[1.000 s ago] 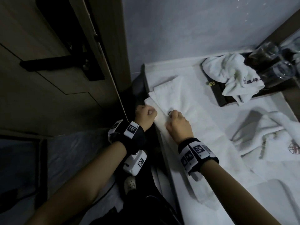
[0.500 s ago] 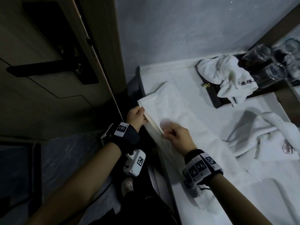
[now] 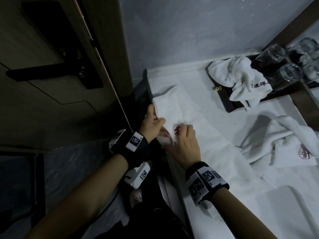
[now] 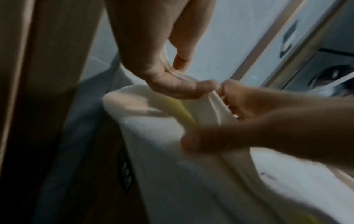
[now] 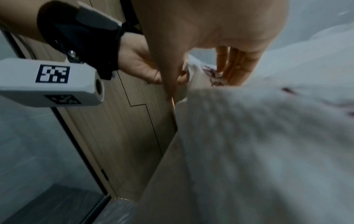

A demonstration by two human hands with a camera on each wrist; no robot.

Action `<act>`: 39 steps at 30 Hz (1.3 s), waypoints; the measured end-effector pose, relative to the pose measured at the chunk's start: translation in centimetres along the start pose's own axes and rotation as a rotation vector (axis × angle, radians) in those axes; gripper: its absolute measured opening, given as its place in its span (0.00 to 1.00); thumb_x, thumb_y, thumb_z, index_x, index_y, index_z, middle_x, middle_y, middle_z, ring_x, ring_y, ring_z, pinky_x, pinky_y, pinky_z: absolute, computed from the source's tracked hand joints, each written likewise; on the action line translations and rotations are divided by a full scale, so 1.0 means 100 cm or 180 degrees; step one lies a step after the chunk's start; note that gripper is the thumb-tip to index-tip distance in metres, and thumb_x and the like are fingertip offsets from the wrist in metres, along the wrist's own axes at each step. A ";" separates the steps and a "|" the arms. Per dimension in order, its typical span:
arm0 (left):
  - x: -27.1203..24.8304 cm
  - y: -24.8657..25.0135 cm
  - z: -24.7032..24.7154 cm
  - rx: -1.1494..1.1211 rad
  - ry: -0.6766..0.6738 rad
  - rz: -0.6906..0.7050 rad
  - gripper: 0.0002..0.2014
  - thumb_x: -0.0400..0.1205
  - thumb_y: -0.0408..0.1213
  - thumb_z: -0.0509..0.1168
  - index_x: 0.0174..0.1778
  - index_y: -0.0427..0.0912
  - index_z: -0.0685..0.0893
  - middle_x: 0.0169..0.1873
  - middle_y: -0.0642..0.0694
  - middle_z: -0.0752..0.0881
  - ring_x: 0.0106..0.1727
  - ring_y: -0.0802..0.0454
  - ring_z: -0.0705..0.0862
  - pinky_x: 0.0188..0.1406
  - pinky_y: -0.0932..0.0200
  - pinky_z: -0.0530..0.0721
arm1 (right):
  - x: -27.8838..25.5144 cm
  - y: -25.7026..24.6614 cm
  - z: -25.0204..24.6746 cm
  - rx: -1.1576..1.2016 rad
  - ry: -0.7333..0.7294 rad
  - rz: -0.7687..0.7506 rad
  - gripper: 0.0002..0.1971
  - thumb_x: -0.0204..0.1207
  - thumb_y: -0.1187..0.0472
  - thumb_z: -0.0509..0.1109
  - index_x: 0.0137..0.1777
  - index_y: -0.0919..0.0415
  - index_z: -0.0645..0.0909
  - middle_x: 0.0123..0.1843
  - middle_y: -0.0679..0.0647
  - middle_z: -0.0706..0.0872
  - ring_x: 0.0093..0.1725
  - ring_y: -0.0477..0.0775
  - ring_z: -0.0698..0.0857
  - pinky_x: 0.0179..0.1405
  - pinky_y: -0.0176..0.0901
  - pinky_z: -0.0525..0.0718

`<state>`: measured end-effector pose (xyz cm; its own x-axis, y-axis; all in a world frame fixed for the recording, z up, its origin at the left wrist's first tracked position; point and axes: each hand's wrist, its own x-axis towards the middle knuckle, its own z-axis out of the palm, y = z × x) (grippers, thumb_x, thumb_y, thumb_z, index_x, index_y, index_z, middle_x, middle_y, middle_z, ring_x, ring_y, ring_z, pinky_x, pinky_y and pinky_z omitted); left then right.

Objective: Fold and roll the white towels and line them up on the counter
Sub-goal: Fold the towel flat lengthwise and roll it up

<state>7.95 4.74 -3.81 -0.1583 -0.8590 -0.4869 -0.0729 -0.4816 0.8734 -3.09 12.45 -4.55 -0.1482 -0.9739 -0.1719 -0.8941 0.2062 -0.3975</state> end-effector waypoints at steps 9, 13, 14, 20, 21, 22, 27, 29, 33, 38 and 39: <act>0.009 -0.009 -0.001 0.0164 0.0432 -0.0153 0.20 0.74 0.34 0.61 0.63 0.38 0.76 0.59 0.36 0.83 0.61 0.37 0.81 0.61 0.37 0.82 | -0.039 0.031 -0.012 -0.0406 -0.0732 0.0189 0.49 0.67 0.77 0.59 0.82 0.52 0.36 0.84 0.48 0.42 0.83 0.51 0.44 0.79 0.59 0.50; 0.005 -0.026 -0.006 0.0735 0.0793 -0.0160 0.17 0.76 0.32 0.63 0.61 0.35 0.78 0.58 0.36 0.85 0.59 0.40 0.83 0.58 0.54 0.80 | -0.056 0.047 -0.020 -0.0442 -0.1037 0.0111 0.48 0.69 0.78 0.56 0.81 0.48 0.33 0.83 0.45 0.35 0.83 0.48 0.37 0.80 0.61 0.43; 0.002 -0.030 -0.006 0.0860 0.0812 -0.0154 0.17 0.76 0.31 0.63 0.61 0.34 0.76 0.58 0.36 0.85 0.59 0.40 0.82 0.56 0.56 0.78 | -0.058 0.050 -0.023 -0.0404 -0.1095 0.0069 0.48 0.69 0.78 0.55 0.81 0.48 0.34 0.84 0.45 0.35 0.83 0.48 0.37 0.80 0.61 0.42; -0.011 -0.033 -0.004 0.1234 0.0823 -0.0120 0.26 0.75 0.29 0.66 0.67 0.31 0.63 0.63 0.30 0.80 0.61 0.36 0.81 0.54 0.56 0.76 | -0.063 0.057 -0.025 -0.0269 -0.1176 -0.0088 0.47 0.69 0.79 0.56 0.82 0.49 0.37 0.84 0.48 0.36 0.83 0.48 0.39 0.79 0.58 0.38; -0.012 -0.031 -0.002 0.1260 0.0824 -0.0098 0.30 0.74 0.27 0.67 0.70 0.31 0.60 0.65 0.30 0.77 0.63 0.36 0.79 0.56 0.57 0.75 | -0.067 0.059 -0.023 -0.0309 -0.1154 -0.0147 0.46 0.70 0.78 0.57 0.81 0.48 0.37 0.84 0.47 0.35 0.83 0.48 0.39 0.79 0.57 0.38; -0.013 -0.029 0.000 0.1459 0.0888 -0.0053 0.36 0.73 0.27 0.69 0.73 0.32 0.57 0.69 0.30 0.73 0.67 0.35 0.75 0.61 0.55 0.73 | -0.071 0.063 -0.021 -0.0334 -0.1143 -0.0231 0.46 0.71 0.76 0.58 0.81 0.48 0.37 0.83 0.46 0.34 0.82 0.46 0.38 0.79 0.55 0.37; -0.030 -0.026 0.027 0.3207 0.0765 0.1298 0.36 0.69 0.24 0.66 0.74 0.36 0.64 0.73 0.33 0.62 0.72 0.33 0.64 0.75 0.44 0.60 | -0.095 0.091 -0.021 -0.0218 -0.1178 -0.0668 0.49 0.68 0.73 0.61 0.80 0.43 0.37 0.79 0.39 0.31 0.79 0.39 0.34 0.77 0.39 0.31; -0.040 -0.031 0.043 0.3279 -0.0013 0.1734 0.33 0.69 0.25 0.65 0.72 0.36 0.69 0.74 0.35 0.63 0.74 0.35 0.63 0.77 0.47 0.61 | -0.104 0.100 -0.023 0.0035 -0.1054 -0.0634 0.48 0.66 0.75 0.61 0.81 0.45 0.43 0.82 0.41 0.38 0.81 0.40 0.39 0.78 0.34 0.34; -0.062 -0.055 0.068 0.3443 -0.1199 0.2040 0.32 0.73 0.29 0.63 0.76 0.41 0.66 0.79 0.40 0.56 0.82 0.44 0.51 0.81 0.49 0.48 | -0.122 0.114 -0.027 0.0677 -0.0893 -0.0498 0.39 0.73 0.65 0.68 0.80 0.47 0.53 0.83 0.42 0.51 0.82 0.39 0.49 0.80 0.31 0.46; -0.080 -0.082 0.082 0.3689 -0.1565 0.2002 0.30 0.78 0.32 0.56 0.78 0.50 0.60 0.82 0.51 0.47 0.83 0.56 0.41 0.78 0.46 0.31 | -0.134 0.128 -0.039 0.1427 -0.0586 -0.0139 0.28 0.74 0.52 0.72 0.74 0.53 0.71 0.76 0.45 0.70 0.78 0.40 0.64 0.79 0.36 0.60; -0.081 -0.085 0.083 0.3771 -0.1558 0.1992 0.31 0.78 0.33 0.56 0.79 0.52 0.58 0.82 0.52 0.45 0.82 0.57 0.40 0.77 0.46 0.30 | -0.136 0.129 -0.041 0.1468 -0.0453 -0.0091 0.25 0.75 0.51 0.69 0.72 0.54 0.73 0.74 0.46 0.73 0.76 0.41 0.67 0.78 0.37 0.63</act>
<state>1.66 17.21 -7.18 -0.7717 -0.6091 -0.1826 -0.5928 0.5851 0.5533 -14.39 27.94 -3.66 -0.0381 -0.9638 -0.2641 -0.6116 0.2315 -0.7565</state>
